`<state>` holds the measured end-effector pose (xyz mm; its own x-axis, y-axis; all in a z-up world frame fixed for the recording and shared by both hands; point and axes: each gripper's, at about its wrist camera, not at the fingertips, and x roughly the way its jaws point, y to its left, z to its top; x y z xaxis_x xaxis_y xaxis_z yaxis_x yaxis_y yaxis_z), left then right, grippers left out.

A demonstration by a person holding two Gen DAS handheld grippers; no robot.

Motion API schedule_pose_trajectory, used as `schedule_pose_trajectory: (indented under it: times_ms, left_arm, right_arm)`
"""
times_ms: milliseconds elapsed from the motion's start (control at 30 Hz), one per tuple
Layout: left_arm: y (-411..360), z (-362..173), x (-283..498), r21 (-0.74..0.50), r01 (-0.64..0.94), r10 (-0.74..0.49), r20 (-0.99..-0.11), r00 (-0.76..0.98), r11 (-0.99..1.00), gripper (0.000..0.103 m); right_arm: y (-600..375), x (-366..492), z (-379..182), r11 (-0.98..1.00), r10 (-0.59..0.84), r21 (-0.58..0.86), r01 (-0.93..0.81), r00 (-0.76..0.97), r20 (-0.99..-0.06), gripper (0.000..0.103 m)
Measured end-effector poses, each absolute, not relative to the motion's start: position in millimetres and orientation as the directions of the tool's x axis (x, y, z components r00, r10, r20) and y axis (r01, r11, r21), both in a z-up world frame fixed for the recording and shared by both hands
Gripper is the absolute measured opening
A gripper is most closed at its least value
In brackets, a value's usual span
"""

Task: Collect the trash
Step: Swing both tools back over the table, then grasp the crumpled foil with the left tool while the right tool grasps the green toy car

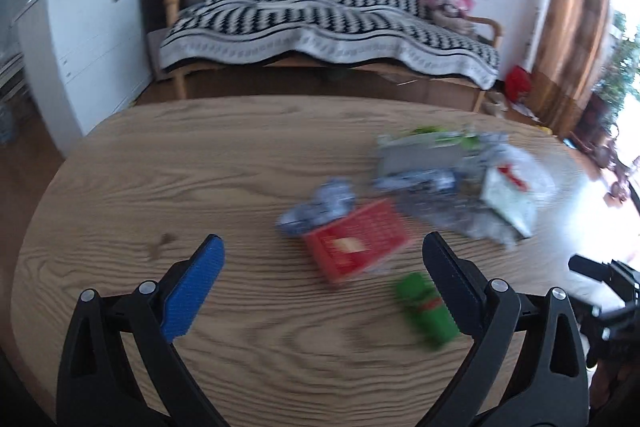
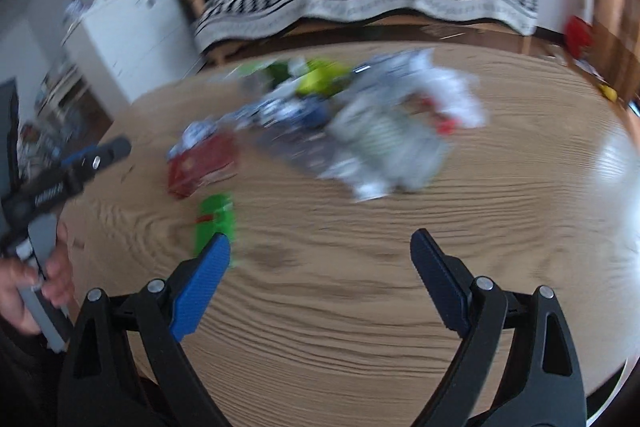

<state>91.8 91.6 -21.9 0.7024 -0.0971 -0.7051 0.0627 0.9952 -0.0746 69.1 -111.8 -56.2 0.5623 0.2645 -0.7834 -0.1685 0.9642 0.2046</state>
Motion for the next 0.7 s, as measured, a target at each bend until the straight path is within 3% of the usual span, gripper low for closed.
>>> schedule_pose_trajectory:
  times_ms: [400,467,567,600,700]
  left_arm:
    - [110.3,-49.3,127.5,-0.034,0.07,-0.073,-0.718,0.693,0.997,0.096]
    - [103.5,-53.3,134.3,-0.032,0.088,-0.084,-0.72,0.689,0.996,0.096]
    - [88.7,-56.8,152.3,-0.023,0.126,-0.103,-0.726,0.68,0.992,0.096]
    - [84.5,-58.0,156.7,-0.016,0.136,-0.105,-0.728,0.678,0.991,0.096]
    - [73.1,-63.4,168.6,0.009,0.154,-0.098,-0.736,0.67,0.988,0.096]
  right_arm:
    - [-24.6,95.3,-103.3,0.955,0.236,0.095,-0.281,0.523,-0.819,0.086]
    - [-17.8,97.9,-109.6,0.954,0.215,0.063,-0.291,0.525,-0.824,0.08]
    - [-11.1,100.9,-113.7,0.953,0.184,0.016,-0.303,0.535,-0.825,0.049]
    - [-12.2,100.6,-112.2,0.95,0.192,0.022,-0.31,0.531,-0.825,0.034]
    - [-20.8,98.8,-106.3,0.949,0.209,0.04,-0.312,0.531,-0.821,0.034]
